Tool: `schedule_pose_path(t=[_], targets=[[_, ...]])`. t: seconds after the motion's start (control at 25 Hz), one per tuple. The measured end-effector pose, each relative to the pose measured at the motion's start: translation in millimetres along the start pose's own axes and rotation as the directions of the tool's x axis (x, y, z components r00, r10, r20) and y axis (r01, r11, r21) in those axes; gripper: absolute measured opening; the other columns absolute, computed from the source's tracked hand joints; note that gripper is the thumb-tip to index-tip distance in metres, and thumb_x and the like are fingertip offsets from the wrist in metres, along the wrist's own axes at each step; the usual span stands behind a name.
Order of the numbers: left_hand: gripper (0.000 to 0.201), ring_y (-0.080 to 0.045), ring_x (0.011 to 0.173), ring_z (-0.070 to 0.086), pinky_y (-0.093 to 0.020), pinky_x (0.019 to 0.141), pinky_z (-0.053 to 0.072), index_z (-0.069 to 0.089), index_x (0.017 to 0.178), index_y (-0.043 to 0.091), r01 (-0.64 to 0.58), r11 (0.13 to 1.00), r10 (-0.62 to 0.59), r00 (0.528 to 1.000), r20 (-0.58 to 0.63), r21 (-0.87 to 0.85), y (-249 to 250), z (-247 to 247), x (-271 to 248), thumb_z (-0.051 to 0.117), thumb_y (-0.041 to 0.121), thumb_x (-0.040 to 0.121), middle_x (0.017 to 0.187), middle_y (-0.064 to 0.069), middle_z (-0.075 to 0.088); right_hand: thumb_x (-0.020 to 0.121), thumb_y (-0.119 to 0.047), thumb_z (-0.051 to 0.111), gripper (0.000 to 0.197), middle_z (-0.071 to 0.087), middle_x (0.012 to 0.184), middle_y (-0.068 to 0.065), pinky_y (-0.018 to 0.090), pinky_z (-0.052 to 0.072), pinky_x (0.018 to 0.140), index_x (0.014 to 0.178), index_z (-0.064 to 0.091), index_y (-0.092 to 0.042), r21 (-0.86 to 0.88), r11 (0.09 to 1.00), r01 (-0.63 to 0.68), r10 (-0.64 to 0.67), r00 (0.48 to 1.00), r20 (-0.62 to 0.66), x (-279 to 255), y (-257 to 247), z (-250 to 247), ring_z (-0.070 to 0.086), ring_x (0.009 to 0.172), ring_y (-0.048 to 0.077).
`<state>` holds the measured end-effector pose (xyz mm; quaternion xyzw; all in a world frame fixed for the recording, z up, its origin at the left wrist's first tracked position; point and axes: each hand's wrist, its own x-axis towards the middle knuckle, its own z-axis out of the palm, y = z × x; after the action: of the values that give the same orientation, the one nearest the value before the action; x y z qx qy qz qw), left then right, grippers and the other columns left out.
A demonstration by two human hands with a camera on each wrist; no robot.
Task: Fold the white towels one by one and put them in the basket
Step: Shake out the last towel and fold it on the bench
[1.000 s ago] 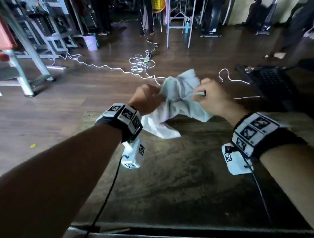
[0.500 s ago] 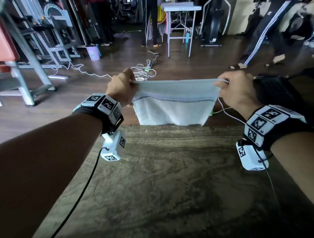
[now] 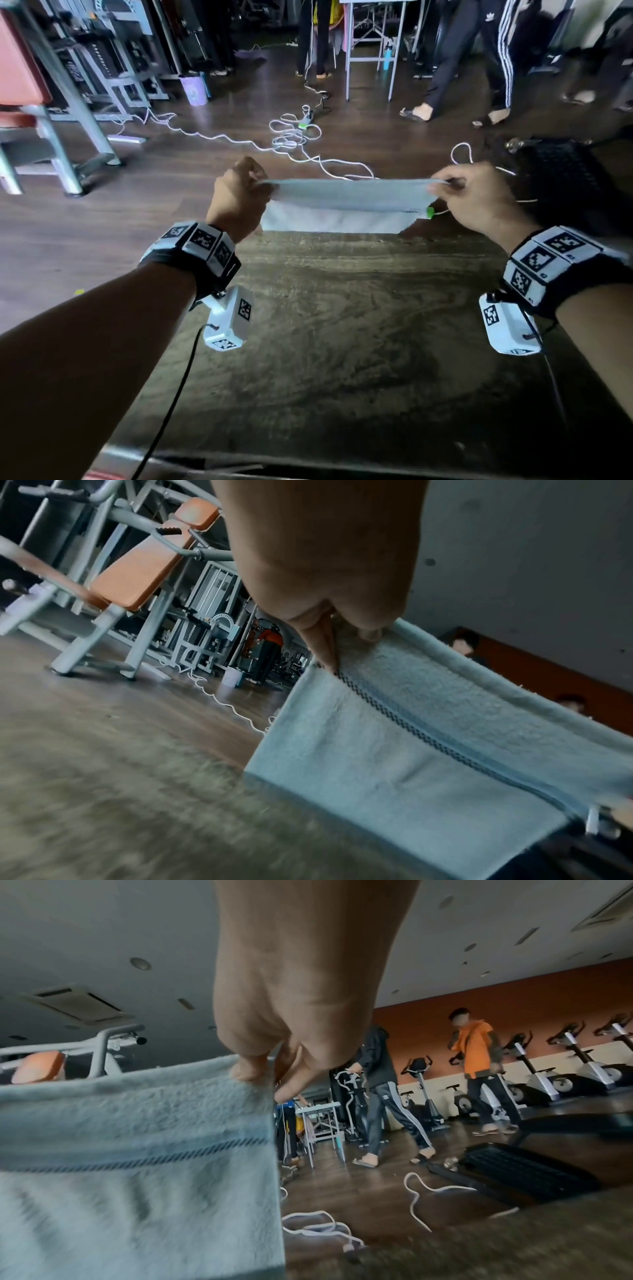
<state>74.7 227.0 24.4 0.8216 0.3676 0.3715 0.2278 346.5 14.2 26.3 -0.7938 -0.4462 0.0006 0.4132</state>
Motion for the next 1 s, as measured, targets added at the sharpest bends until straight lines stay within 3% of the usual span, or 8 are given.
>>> schedule_pose_path(t=[0.12, 0.28, 0.4, 0.6, 0.68, 0.76, 0.88, 1.0], targets=[[0.012, -0.023, 0.055, 0.050, -0.025, 0.054, 0.034, 0.061, 0.086, 0.013, 0.025, 0.994, -0.041, 0.988, 0.148, 0.109, -17, -13, -47, 0.071, 0.020, 0.086, 0.065, -0.005, 0.059, 0.089, -0.014, 0.072, 0.006, 0.075, 0.086, 0.005, 0.012, 0.041, 0.066, 0.090, 0.076, -0.010, -0.039, 0.997, 0.069, -0.066, 0.996, 0.062, -47, 8, -3, 0.064, 0.079, 0.016], [0.015, -0.012, 0.050, 0.046, -0.022, 0.046, 0.033, 0.063, 0.083, 0.014, -0.012, 0.989, -0.023, 0.972, 0.233, 0.148, -23, -38, -100, 0.076, 0.021, 0.083, 0.059, 0.001, 0.055, 0.088, -0.013, 0.073, 0.016, 0.072, 0.075, 0.002, 0.035, 0.048, 0.069, 0.075, 0.070, -0.024, -0.051, 0.993, 0.107, -0.095, 0.975, 0.203, -106, 7, -13, 0.066, 0.073, 0.024], [0.014, -0.004, 0.048, 0.043, -0.022, 0.047, 0.032, 0.061, 0.081, 0.013, -0.047, 0.995, 0.027, 0.977, 0.212, 0.089, -11, -59, -131, 0.075, 0.018, 0.082, 0.057, 0.005, 0.053, 0.092, -0.012, 0.067, 0.027, 0.066, 0.072, -0.004, 0.037, 0.044, 0.066, 0.072, 0.063, -0.030, -0.053, 0.995, 0.086, -0.069, 0.965, 0.255, -141, -5, -27, 0.059, 0.067, 0.017], [0.015, -0.004, 0.043, 0.044, -0.013, 0.043, 0.033, 0.056, 0.082, 0.016, -0.054, 0.998, 0.048, 0.984, 0.174, 0.030, 22, -93, -182, 0.070, 0.015, 0.086, 0.054, 0.006, 0.048, 0.099, -0.030, 0.054, 0.014, 0.052, 0.067, -0.003, 0.037, 0.039, 0.064, 0.085, 0.057, -0.030, 0.010, 1.000, 0.024, -0.025, 0.980, 0.200, -196, -27, -56, 0.048, 0.061, 0.015], [0.015, -0.005, 0.047, 0.041, -0.012, 0.045, 0.033, 0.054, 0.084, 0.017, -0.079, 0.996, 0.071, 0.979, 0.189, 0.034, 36, -106, -202, 0.068, 0.017, 0.089, 0.056, 0.008, 0.047, 0.101, -0.024, 0.052, 0.018, 0.048, 0.067, -0.005, 0.036, 0.037, 0.064, 0.084, 0.054, -0.030, 0.025, 0.999, 0.036, -0.041, 0.979, 0.198, -218, -36, -70, 0.044, 0.061, 0.012], [0.014, -0.004, 0.047, 0.040, -0.010, 0.044, 0.034, 0.053, 0.086, 0.014, -0.119, 0.991, 0.103, 0.967, 0.233, 0.057, 48, -116, -219, 0.066, 0.017, 0.092, 0.057, 0.008, 0.045, 0.102, -0.023, 0.051, 0.019, 0.052, 0.072, -0.003, 0.041, 0.043, 0.068, 0.085, 0.054, -0.029, 0.023, 0.999, 0.029, -0.034, 0.972, 0.234, -236, -46, -82, 0.050, 0.067, 0.017], [0.015, -0.001, 0.041, 0.045, -0.009, 0.041, 0.033, 0.060, 0.088, 0.000, -0.091, 0.995, 0.069, 0.931, 0.358, 0.046, 55, -125, -239, 0.066, 0.013, 0.092, 0.056, 0.006, 0.047, 0.105, -0.019, 0.048, 0.017, 0.063, 0.089, 0.016, 0.050, 0.060, 0.075, 0.091, 0.058, -0.018, 0.100, 0.982, -0.162, 0.112, 0.917, 0.382, -262, -63, -97, 0.068, 0.084, 0.034], [0.020, -0.001, 0.053, 0.047, -0.012, 0.047, 0.034, 0.065, 0.088, 0.000, -0.030, 0.997, -0.006, 0.875, 0.484, 0.066, 49, -129, -247, 0.069, 0.019, 0.090, 0.064, -0.001, 0.054, 0.106, -0.018, 0.045, 0.021, 0.069, 0.094, 0.026, 0.050, 0.062, 0.069, 0.102, 0.059, -0.003, 0.053, 0.928, -0.370, 0.289, 0.799, 0.527, -281, -79, -112, 0.072, 0.079, 0.043]])
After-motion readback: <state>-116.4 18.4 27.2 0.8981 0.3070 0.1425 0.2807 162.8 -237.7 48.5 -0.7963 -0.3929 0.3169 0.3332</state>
